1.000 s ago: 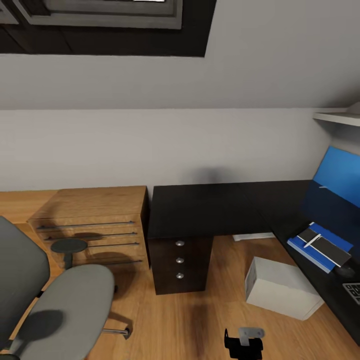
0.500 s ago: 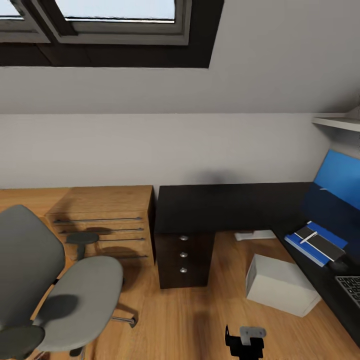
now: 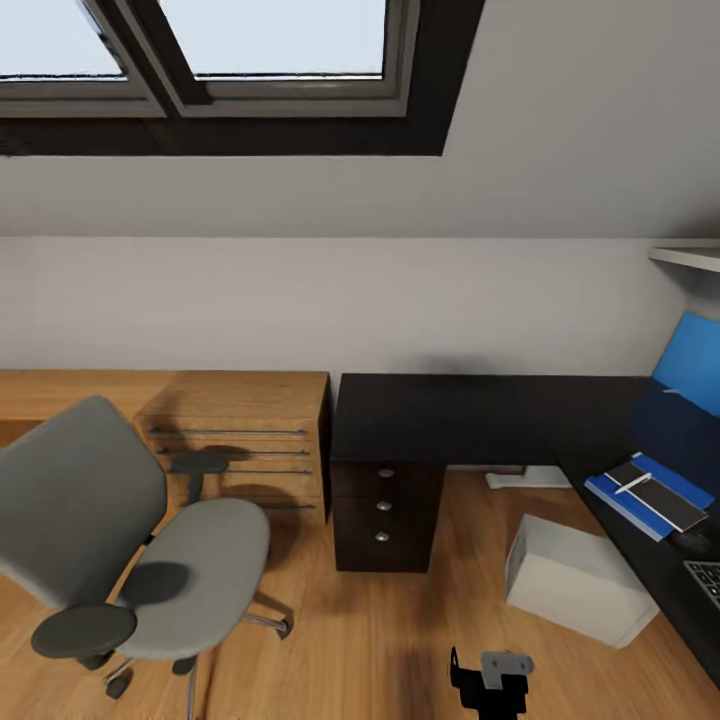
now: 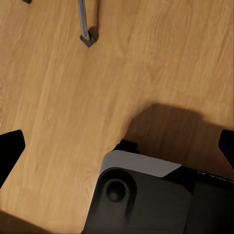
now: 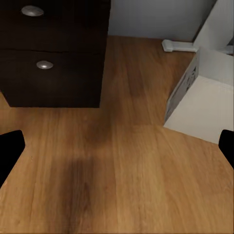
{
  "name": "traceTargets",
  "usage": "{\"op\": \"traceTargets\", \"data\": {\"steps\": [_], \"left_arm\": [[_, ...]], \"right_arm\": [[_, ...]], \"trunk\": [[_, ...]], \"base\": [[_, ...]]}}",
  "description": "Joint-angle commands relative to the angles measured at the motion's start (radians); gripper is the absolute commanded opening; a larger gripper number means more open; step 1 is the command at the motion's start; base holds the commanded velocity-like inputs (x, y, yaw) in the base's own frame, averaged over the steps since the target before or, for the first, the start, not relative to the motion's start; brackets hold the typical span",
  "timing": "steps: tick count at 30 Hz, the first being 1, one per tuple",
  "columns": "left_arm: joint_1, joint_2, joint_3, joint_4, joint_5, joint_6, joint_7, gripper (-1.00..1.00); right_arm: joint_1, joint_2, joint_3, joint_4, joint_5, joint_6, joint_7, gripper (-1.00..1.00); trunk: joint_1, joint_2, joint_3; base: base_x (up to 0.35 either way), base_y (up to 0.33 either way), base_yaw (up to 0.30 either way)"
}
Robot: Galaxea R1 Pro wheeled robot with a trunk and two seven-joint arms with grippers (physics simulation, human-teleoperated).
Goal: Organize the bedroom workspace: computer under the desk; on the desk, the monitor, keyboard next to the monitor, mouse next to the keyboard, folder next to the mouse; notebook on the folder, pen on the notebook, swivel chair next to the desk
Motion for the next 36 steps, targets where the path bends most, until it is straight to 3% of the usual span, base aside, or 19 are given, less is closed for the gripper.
{"op": "traceTargets", "data": {"steps": [1, 3, 5, 13, 24, 25, 26, 29, 36], "left_arm": [[-0.001, 0.000, -0.008, 0.001, 0.008, -0.001, 0.008, 1.00], [-0.001, 0.000, -0.008, 0.002, 0.008, -0.001, 0.007, 1.00], [-0.002, 0.002, -0.007, 0.010, 0.010, 0.000, -0.007, 1.00], [-0.003, 0.004, -0.004, 0.058, 0.010, -0.002, -0.122, 1.00], [-0.004, 0.012, -0.001, 0.129, 0.011, -0.007, -0.162, 1.00], [-0.004, 0.012, -0.001, 0.131, 0.011, -0.018, -0.162, 1.00], [-0.004, 0.016, -0.001, 0.136, 0.010, -0.097, -0.163, 1.00], [-0.004, 0.024, 0.000, 0.153, 0.009, -0.188, -0.163, 1.00], [-0.004, 0.042, 0.001, 0.204, 0.007, -0.321, -0.163, 1.00]], "right_arm": [[0.002, 0.000, 0.009, 0.001, -0.005, -0.033, -0.006, 1.00], [0.005, 0.000, 0.009, 0.002, -0.005, -0.066, -0.009, 1.00], [0.016, -0.002, 0.008, 0.003, -0.004, -0.166, -0.028, 1.00], [0.022, -0.019, 0.008, 0.003, -0.005, -0.244, -0.056, 1.00], [0.024, -0.024, 0.008, 0.007, -0.007, -0.339, -0.141, 1.00], [0.024, -0.024, 0.009, 0.007, -0.007, -0.346, -0.153, 1.00], [0.024, -0.026, 0.008, 0.006, -0.007, -0.361, -0.169, 1.00], [0.024, -0.032, 0.008, 0.006, -0.007, -0.366, -0.174, 1.00], [0.024, -0.041, 0.008, 0.006, -0.007, -0.371, -0.177, 1.00]], "trunk": [[-0.004, 0.006, 0.003], [-0.011, 0.020, 0.011], [-0.019, 0.034, 0.020], [-0.050, 0.090, 0.053], [-0.092, 0.167, 0.097], [-0.096, 0.174, 0.101], [-0.100, 0.181, 0.105], [-0.111, 0.202, 0.117], [-0.138, 0.251, 0.146]], "base": [[-0.007, -0.001, 0.209], [-0.005, -0.001, 0.214], [-0.001, 0.000, 0.227], [0.000, 0.000, 0.233], [0.000, 0.000, 0.239], [0.000, 0.000, 0.240], [0.000, 0.000, 0.240], [0.000, 0.000, 0.240], [0.000, 0.000, 0.240]]}}
